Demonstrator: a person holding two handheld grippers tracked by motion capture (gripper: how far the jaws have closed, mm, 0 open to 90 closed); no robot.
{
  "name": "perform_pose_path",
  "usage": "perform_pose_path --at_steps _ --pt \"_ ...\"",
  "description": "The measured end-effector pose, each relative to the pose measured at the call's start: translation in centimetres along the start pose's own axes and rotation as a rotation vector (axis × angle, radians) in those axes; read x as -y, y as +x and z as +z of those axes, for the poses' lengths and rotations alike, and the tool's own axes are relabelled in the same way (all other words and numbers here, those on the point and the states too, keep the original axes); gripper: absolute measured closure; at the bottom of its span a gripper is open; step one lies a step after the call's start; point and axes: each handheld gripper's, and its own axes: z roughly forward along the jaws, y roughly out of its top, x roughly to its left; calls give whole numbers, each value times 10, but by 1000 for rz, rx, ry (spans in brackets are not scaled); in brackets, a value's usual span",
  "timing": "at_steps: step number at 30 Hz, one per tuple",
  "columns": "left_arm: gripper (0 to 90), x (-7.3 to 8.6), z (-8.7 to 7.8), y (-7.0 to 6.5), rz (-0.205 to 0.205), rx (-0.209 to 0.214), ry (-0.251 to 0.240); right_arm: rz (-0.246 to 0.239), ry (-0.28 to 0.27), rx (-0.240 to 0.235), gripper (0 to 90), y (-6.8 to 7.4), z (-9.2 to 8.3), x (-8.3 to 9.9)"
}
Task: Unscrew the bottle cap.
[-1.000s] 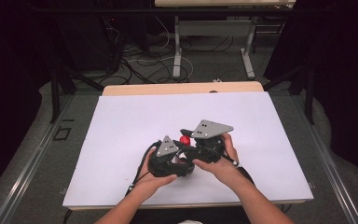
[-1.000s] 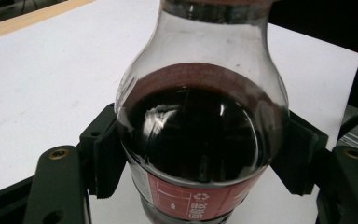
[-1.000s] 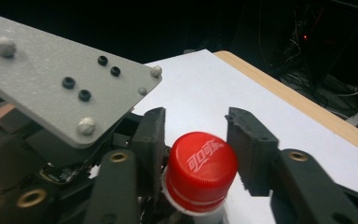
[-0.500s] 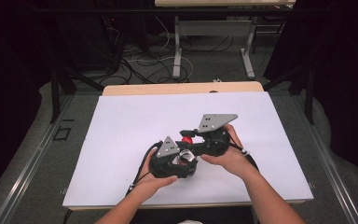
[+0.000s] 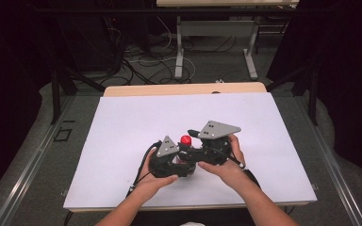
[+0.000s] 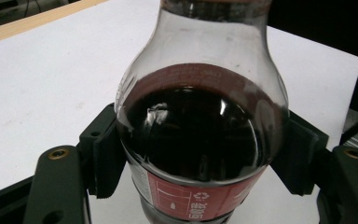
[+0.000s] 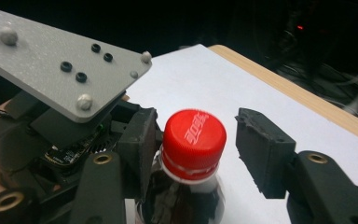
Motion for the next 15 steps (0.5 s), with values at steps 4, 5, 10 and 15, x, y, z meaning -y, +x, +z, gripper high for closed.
perform_pose_path --at_steps 4,5,10,15 --pt "298 0 0 0 3 -9 4 -6 -9 9 492 8 1 2" --pt "298 0 0 -1 3 -7 4 -18 -11 17 494 9 2 2" --pt "298 0 2 -4 9 0 6 -13 3 10 551 7 6 1" --pt "299 1 2 -4 14 4 6 -16 13 -19 604 0 8 -1"
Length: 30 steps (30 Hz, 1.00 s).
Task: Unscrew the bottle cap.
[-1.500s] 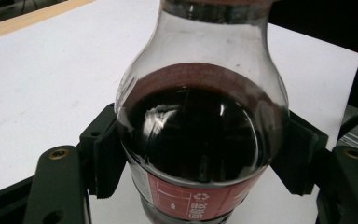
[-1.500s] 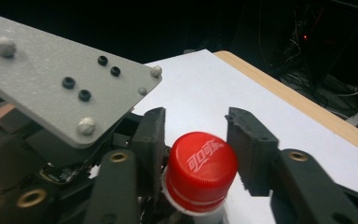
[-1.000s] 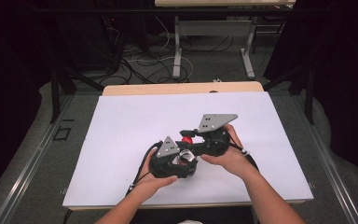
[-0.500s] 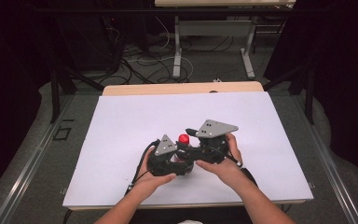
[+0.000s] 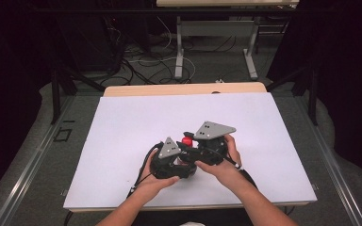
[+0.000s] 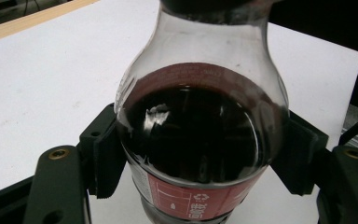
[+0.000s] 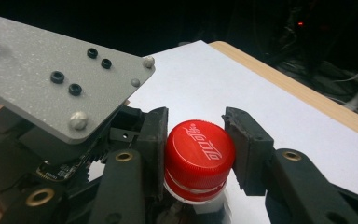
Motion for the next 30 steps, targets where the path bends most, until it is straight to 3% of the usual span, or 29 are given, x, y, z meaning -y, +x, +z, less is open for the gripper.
perform_pose_path --at_steps 8,11,13,15,18,20,25,30 --pt "299 0 0 0 -4 43 -8 -9 36 -192 610 -23 -1 -4" --pt "299 0 0 0 -1 52 -13 -32 35 -244 611 -28 -1 -4" --pt "299 0 0 -1 -2 42 -11 -37 29 -252 609 -29 -1 -4" --pt "299 1 1 -1 -6 34 -11 -43 29 -239 601 -27 -1 -3" --pt "298 1 1 1 -6 25 -5 -27 18 -188 498 -21 -3 -3" --pt "298 1 0 2 -9 16 -3 -49 4 -120 497 -16 -5 -3" --pt "298 0 -1 3 -17 -2 -4 -30 -25 -13 497 -1 -13 -2" --pt "298 0 0 1 -10 -1 -2 -45 -14 13 506 6 -11 -2"
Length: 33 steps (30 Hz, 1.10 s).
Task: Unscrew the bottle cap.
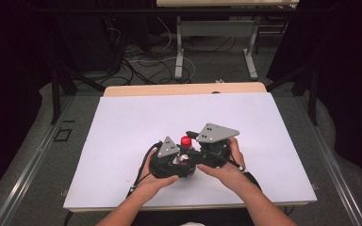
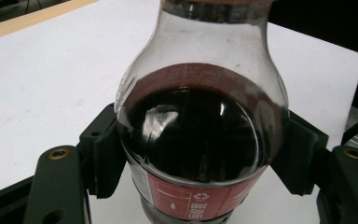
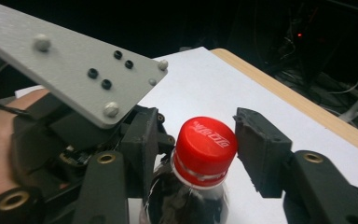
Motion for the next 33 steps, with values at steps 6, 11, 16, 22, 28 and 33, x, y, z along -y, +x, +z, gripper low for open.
perform_pose_path --at_steps 6,11,16,22,28,33 --pt "299 0 0 -2 4 10 1 3 -6 -7 538 -1 6 0" --pt "299 0 0 -3 6 20 -1 2 -7 -61 603 -10 9 -1" --pt "299 -1 0 -3 9 31 -5 -3 -4 -174 609 -24 10 -3" --pt "299 -1 0 -4 14 42 2 -14 -20 -243 610 -33 7 -5" --pt "299 1 1 -1 6 24 -1 -14 -30 -224 610 -32 3 -7" --pt "298 2 1 3 -6 10 -6 -10 -30 -198 610 -33 1 -6"
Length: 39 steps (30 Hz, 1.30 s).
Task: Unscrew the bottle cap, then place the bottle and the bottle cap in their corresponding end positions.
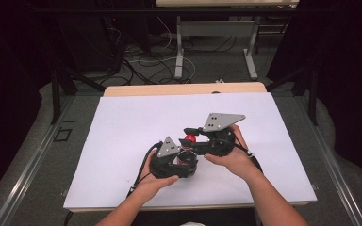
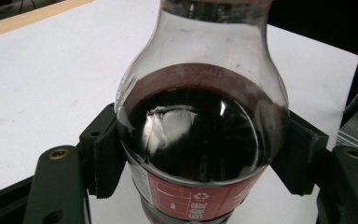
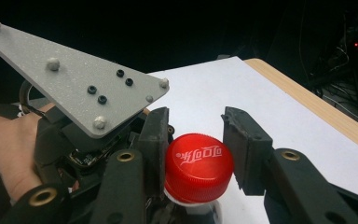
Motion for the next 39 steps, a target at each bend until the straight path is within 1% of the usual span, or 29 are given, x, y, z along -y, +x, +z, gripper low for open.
perform_pose_path --at_steps 1,2,3,4,5,6,8,9,12,13,14,15,17,18,20,21,24,25,26,27,29,30,31,32,33,35,37,38,39 --pt "298 0 0 1 0 -5 -4 0 1 1 610 0 -1 0" --pt "298 0 0 3 -5 -6 6 0 -6 5 609 -1 -1 0" --pt "298 1 0 4 -7 -11 2 5 -3 4 610 -1 -1 0" --pt "298 2 0 5 -17 -12 5 9 -8 7 609 -1 -2 1" --pt "298 2 0 7 -14 -15 8 11 -7 10 609 -2 -2 1" --pt "298 2 0 8 -25 -20 2 12 -5 10 610 -2 -2 1" --pt "298 3 -1 11 -31 -31 4 12 0 12 609 -2 -3 2" --pt "298 3 -1 13 -39 -30 1 11 -1 14 609 -2 -4 2" --pt "298 3 -3 18 -41 -45 4 18 8 16 609 -2 -4 4" --pt "298 3 -4 19 -46 -47 2 22 12 21 609 -2 -4 5" --pt "298 4 -4 20 -53 -58 -7 22 12 20 609 -2 -4 7" --pt "298 3 -6 22 -54 -58 -6 27 16 21 609 -2 -4 9" --pt "297 4 -7 25 -65 -70 -15 27 17 23 609 -3 -3 12" --pt "298 3 -8 26 -69 -73 -17 33 28 24 609 -2 -3 14" --pt "297 2 -9 29 -70 -72 -17 41 32 25 609 -2 -2 19" --pt "297 2 -10 29 -80 -76 -20 42 28 28 609 -2 -1 21" --pt "298 1 -12 32 -74 -87 -24 51 50 33 609 -3 -1 28" --pt "298 1 -13 32 -78 -88 -26 60 54 35 609 -3 -1 30" --pt "297 1 -13 32 -81 -90 -26 58 48 35 609 -3 -1 33" --pt "298 0 -13 33 -81 -90 -27 69 46 38 609 -3 0 35" --pt "297 0 -14 34 -90 -95 -32 62 62 44 609 -4 -1 40" --pt "297 0 -14 35 -90 -94 -33 75 65 50 609 -3 -1 42" --pt "297 -1 -15 36 -87 -97 -33 71 61 59 609 -4 0 44" --pt "297 -1 -15 37 -84 -98 -34 81 63 62 609 -4 0 47" --pt "297 -2 -15 38 -86 -99 -32 81 80 56 609 -5 0 50" --pt "297 -2 -15 39 -91 -108 -39 97 77 64 609 -6 1 55" --pt "297 -3 -16 40 -94 -112 -45 114 94 68 609 -8 2 60" --pt "297 -4 -15 40 -97 -112 -46 119 105 65 609 -9 3 63" --pt "297 -5 -16 41 -91 -113 -42 129 123 72 609 -10 3 67"
